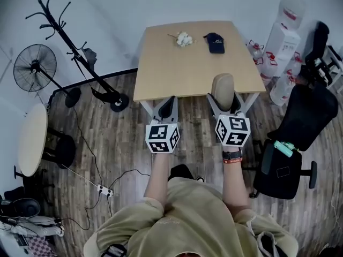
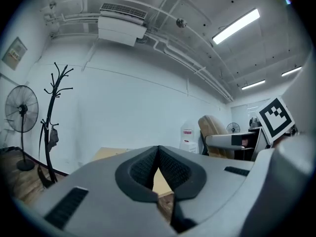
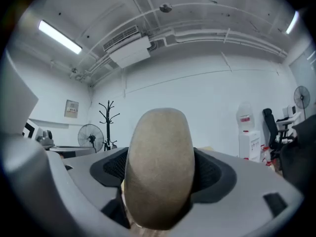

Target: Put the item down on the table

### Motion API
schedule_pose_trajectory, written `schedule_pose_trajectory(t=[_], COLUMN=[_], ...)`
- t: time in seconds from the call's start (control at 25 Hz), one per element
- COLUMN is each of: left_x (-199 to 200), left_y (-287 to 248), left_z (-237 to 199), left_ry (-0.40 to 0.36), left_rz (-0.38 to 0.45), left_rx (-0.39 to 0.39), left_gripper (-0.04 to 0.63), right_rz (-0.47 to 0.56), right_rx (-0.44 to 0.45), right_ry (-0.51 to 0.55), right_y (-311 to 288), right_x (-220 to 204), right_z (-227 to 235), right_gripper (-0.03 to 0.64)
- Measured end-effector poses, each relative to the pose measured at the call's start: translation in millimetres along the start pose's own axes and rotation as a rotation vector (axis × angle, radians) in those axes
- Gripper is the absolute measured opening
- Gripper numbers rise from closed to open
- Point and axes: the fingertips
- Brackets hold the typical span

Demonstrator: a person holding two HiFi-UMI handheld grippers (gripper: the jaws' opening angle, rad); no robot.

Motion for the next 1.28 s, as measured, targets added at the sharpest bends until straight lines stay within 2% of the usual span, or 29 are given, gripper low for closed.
schedule_pose_trajectory(t=[0.2, 0.4, 0.64, 0.88, 1.28], left_x=[-5, -9, -6, 17, 23], left_y=[-10, -40, -120, -201, -298], left_z=[5, -20, -63, -117, -180], left_ry=[-0.008, 0.0, 0.003, 0.014, 0.042], left_rz=[-0.006, -0.008, 0.02, 0.036, 0.01], left_rx=[-0.005, 0.002, -0.002, -0.007, -0.049], left_gripper=[0.023, 0.023, 0.023, 0.023, 0.023], right_rz=[-0.01, -0.025, -0.025, -0.027, -0.075], right_rx=[0.006, 0.014, 0.022, 0.024, -0.015], right_ry=[-0.019, -0.023, -0.008, -0.017, -0.057], right_y=[-13, -50, -134, -229, -338], right_x=[-6, -14, -12, 8, 9], right_z=[9, 11, 25, 31, 45], right_gripper=[0.4, 0.4, 0.4, 0.4, 0.4])
Point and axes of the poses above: the fingertips, and each gripper's own axes: y backward along the fingers, z to its right, x out of its top, and after that the axes turned 1 degree about z, right-handed
